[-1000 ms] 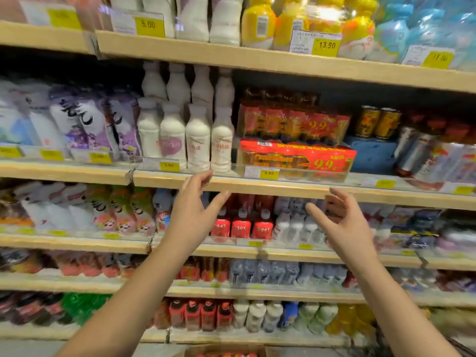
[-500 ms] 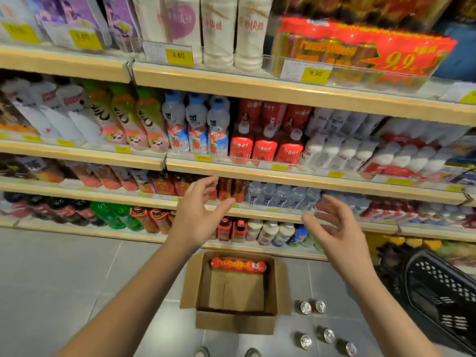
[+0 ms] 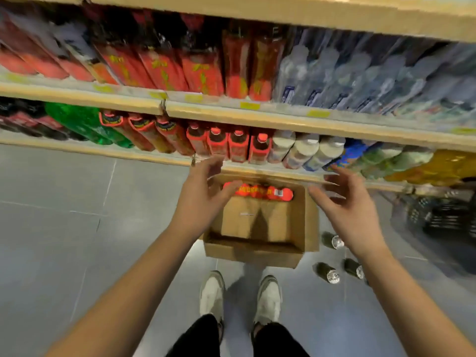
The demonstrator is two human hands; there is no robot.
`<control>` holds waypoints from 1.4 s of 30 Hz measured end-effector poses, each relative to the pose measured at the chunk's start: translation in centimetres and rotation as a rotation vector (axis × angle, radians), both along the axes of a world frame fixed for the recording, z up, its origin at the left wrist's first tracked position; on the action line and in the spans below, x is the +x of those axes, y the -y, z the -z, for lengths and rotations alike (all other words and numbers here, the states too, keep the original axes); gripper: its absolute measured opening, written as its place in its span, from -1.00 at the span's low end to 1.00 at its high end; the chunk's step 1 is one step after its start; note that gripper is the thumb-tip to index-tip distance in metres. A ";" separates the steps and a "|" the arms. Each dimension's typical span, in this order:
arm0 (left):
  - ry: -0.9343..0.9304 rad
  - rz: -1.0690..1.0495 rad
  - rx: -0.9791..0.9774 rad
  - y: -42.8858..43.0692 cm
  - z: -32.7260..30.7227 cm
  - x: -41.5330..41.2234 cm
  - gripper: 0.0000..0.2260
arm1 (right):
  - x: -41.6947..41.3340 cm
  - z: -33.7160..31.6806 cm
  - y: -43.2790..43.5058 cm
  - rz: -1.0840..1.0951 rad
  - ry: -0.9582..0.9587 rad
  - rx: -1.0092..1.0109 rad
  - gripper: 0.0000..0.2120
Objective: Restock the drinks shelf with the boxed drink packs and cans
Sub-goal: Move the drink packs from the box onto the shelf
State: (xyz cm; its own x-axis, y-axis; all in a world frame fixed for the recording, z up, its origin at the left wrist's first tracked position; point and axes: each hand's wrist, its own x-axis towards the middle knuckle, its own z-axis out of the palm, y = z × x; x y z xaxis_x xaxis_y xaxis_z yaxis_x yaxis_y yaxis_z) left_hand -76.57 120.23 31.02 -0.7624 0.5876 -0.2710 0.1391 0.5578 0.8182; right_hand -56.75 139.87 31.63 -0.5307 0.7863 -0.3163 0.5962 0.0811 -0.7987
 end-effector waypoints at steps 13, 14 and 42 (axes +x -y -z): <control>-0.088 0.049 -0.068 -1.5 35.6 -3.2 -0.42 | -1.3 35.2 -2.0 -0.025 0.043 0.077 -0.38; -0.122 0.061 -0.085 -1.7 37.4 -3.5 -0.40 | -1.3 37.1 -2.2 -0.017 0.031 0.097 -0.38; -0.169 0.100 -0.308 -3.6 49.1 -4.9 -0.23 | -1.5 50.1 -4.4 -0.104 0.294 0.238 -0.21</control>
State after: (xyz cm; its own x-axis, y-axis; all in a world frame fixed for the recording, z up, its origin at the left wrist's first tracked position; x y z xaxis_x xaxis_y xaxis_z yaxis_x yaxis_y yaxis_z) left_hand -81.48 123.78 -18.13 -0.7547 0.5715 -0.3221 0.3240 0.7516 0.5746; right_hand -58.23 144.31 -18.48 -0.5255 0.8026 -0.2824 0.7757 0.3155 -0.5466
